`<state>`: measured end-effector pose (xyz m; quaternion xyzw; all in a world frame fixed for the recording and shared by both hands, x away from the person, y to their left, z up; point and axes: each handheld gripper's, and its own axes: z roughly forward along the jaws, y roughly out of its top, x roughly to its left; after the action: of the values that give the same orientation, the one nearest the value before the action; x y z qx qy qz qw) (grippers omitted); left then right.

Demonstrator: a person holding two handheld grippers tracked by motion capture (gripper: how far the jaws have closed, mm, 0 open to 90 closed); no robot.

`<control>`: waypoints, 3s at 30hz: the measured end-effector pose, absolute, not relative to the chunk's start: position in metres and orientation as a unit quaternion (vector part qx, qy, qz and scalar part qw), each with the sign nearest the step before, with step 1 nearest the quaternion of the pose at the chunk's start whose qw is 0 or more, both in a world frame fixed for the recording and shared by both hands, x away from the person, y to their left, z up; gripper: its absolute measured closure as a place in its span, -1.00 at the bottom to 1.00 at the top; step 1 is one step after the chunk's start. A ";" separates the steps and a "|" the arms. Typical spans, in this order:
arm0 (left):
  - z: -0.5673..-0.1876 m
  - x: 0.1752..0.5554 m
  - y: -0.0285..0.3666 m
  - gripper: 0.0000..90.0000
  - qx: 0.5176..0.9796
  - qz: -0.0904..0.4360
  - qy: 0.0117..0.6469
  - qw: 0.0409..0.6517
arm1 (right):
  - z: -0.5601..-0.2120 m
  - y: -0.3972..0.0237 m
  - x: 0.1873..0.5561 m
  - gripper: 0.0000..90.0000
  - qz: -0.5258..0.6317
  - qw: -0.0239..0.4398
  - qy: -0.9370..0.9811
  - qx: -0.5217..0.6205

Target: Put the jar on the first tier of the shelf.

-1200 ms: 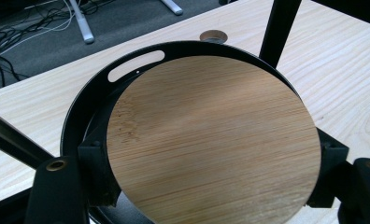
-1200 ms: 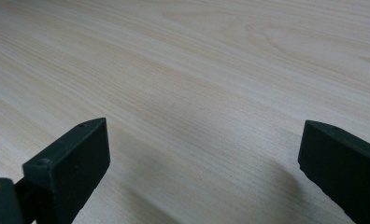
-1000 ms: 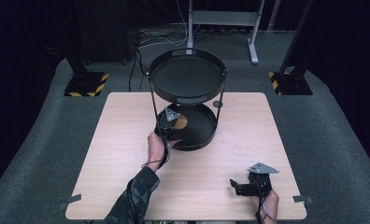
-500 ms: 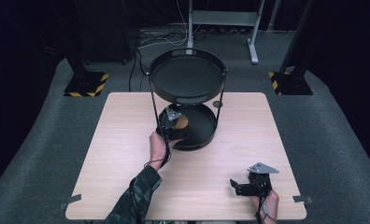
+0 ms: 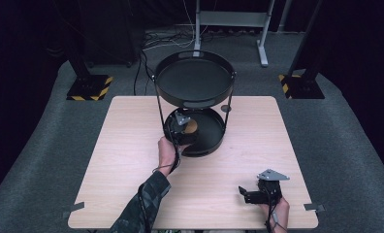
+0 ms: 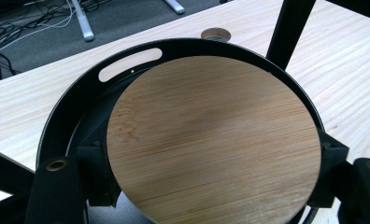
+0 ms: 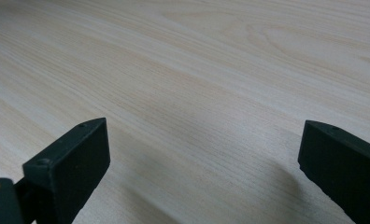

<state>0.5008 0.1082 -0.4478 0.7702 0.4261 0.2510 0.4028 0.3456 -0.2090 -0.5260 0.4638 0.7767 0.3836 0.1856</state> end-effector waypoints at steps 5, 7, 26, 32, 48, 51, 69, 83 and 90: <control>-0.454 0.504 0.106 -0.44 0.766 0.245 0.433 0.407 | -0.526 -0.209 0.346 -0.97 0.383 0.186 0.777 0.464; -0.456 0.505 0.105 -0.44 0.766 0.242 0.435 0.407 | -0.526 -0.209 0.346 -0.97 0.383 0.186 0.777 0.464; -0.486 0.512 0.102 -0.44 0.759 0.234 0.452 0.406 | -0.526 -0.209 0.345 -0.97 0.384 0.188 0.776 0.463; -0.491 0.511 0.102 -0.44 0.759 0.241 0.447 0.408 | -0.526 -0.209 0.345 -0.97 0.385 0.189 0.776 0.463; -0.487 0.501 0.109 -0.88 0.764 0.257 0.436 0.401 | -0.526 -0.209 0.345 -0.97 0.385 0.190 0.776 0.462; -0.482 0.498 0.113 -0.93 0.765 0.253 0.433 0.404 | -0.526 -0.209 0.345 -0.97 0.384 0.190 0.776 0.463; -0.471 0.455 0.149 -0.99 0.784 0.248 0.412 0.394 | -0.526 -0.209 0.345 -0.97 0.384 0.190 0.775 0.464; -0.491 0.402 0.212 -0.97 0.778 0.248 0.446 0.368 | -0.526 -0.209 0.345 -0.97 0.383 0.192 0.775 0.464; -0.513 0.374 0.252 -0.97 0.764 0.237 0.490 0.346 | -0.526 -0.208 0.345 -0.97 0.382 0.193 0.775 0.465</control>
<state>0.3739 0.2524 -0.5134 0.7643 0.4902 0.2368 0.3456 0.3445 -0.2081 -0.5261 0.4647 0.7752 0.3820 0.1931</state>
